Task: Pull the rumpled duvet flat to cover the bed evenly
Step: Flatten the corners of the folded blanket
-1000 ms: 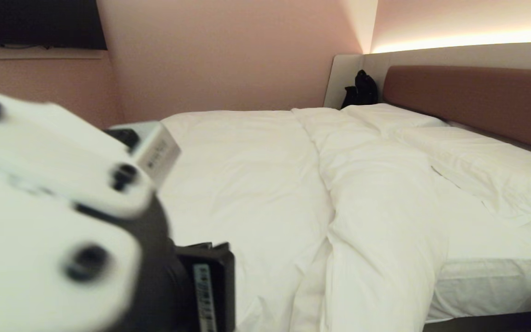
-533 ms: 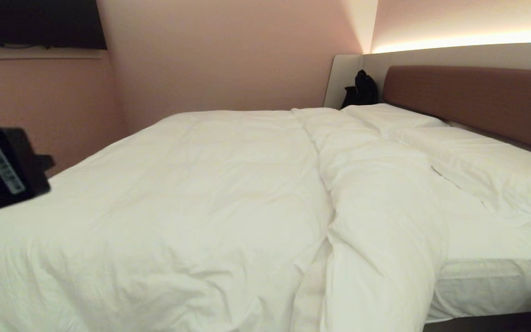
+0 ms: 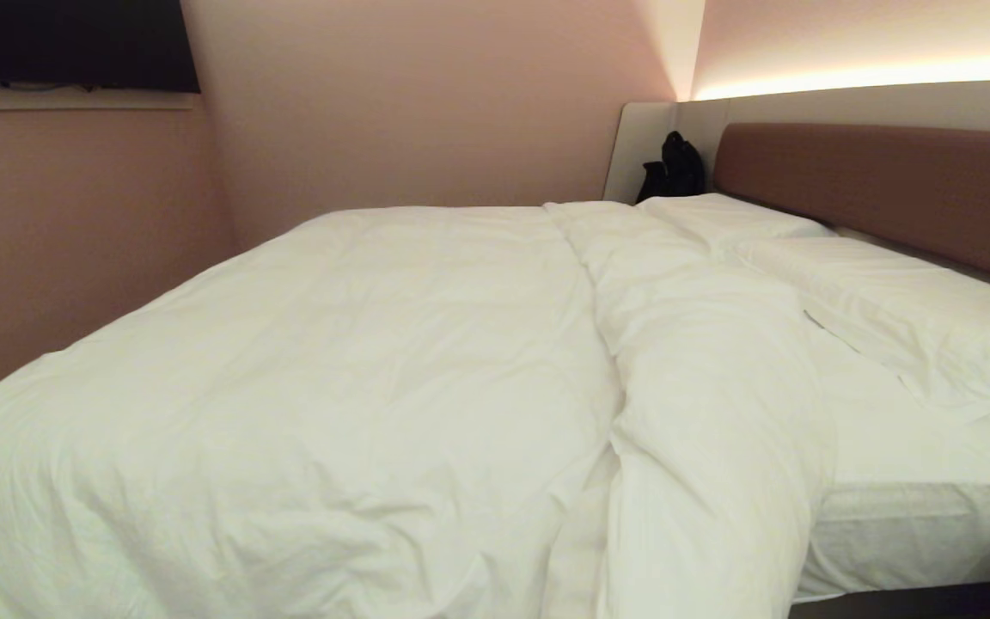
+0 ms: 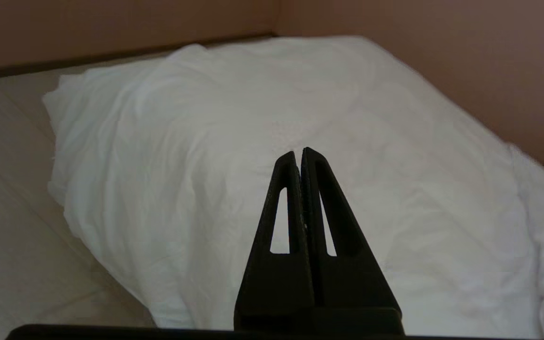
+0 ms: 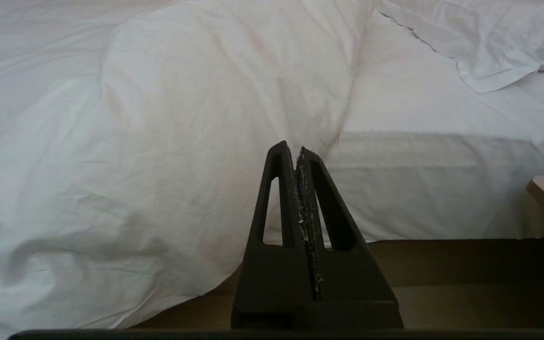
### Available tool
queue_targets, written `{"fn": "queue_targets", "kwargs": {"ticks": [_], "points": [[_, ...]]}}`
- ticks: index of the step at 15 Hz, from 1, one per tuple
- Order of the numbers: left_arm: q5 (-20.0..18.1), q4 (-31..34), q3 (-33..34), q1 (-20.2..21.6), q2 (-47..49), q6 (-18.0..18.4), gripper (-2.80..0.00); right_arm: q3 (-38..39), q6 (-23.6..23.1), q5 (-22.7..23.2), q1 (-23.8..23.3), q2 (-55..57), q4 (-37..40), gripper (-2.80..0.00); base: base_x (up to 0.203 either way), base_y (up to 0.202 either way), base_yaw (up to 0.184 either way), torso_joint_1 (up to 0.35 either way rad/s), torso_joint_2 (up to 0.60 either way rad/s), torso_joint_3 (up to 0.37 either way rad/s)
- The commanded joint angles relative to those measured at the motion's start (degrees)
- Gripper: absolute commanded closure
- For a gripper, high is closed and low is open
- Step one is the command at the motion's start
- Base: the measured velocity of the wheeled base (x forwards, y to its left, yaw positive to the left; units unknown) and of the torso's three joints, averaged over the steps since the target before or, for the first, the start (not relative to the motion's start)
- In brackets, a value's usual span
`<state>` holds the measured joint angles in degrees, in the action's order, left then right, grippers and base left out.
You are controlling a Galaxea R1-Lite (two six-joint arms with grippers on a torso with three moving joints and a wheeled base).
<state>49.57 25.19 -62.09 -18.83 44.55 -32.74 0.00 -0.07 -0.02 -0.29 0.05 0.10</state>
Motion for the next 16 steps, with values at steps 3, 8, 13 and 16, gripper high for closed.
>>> {"fn": "queue_targets", "kwargs": {"ticks": [3, 8, 13, 16], "points": [[-7.8, -18.1, 12.5, 6.7, -14.2, 13.1, 0.0, 0.0, 0.0, 0.0, 0.0, 0.0, 0.0, 0.0, 0.0, 0.0, 0.0, 0.0, 0.0, 0.0], [-31.4, -44.8, 27.1, 14.8, -18.6, 28.8, 0.0, 0.0, 0.0, 0.0, 0.0, 0.0, 0.0, 0.0, 0.0, 0.0, 0.0, 0.0, 0.0, 0.0], [-43.9, -46.7, 39.0, 17.5, -24.7, 30.9, 0.0, 0.0, 0.0, 0.0, 0.0, 0.0, 0.0, 0.0, 0.0, 0.0, 0.0, 0.0, 0.0, 0.0], [-46.2, -44.8, 44.1, 17.7, -29.1, 31.1, 0.0, 0.0, 0.0, 0.0, 0.0, 0.0, 0.0, 0.0, 0.0, 0.0, 0.0, 0.0, 0.0, 0.0]]}}
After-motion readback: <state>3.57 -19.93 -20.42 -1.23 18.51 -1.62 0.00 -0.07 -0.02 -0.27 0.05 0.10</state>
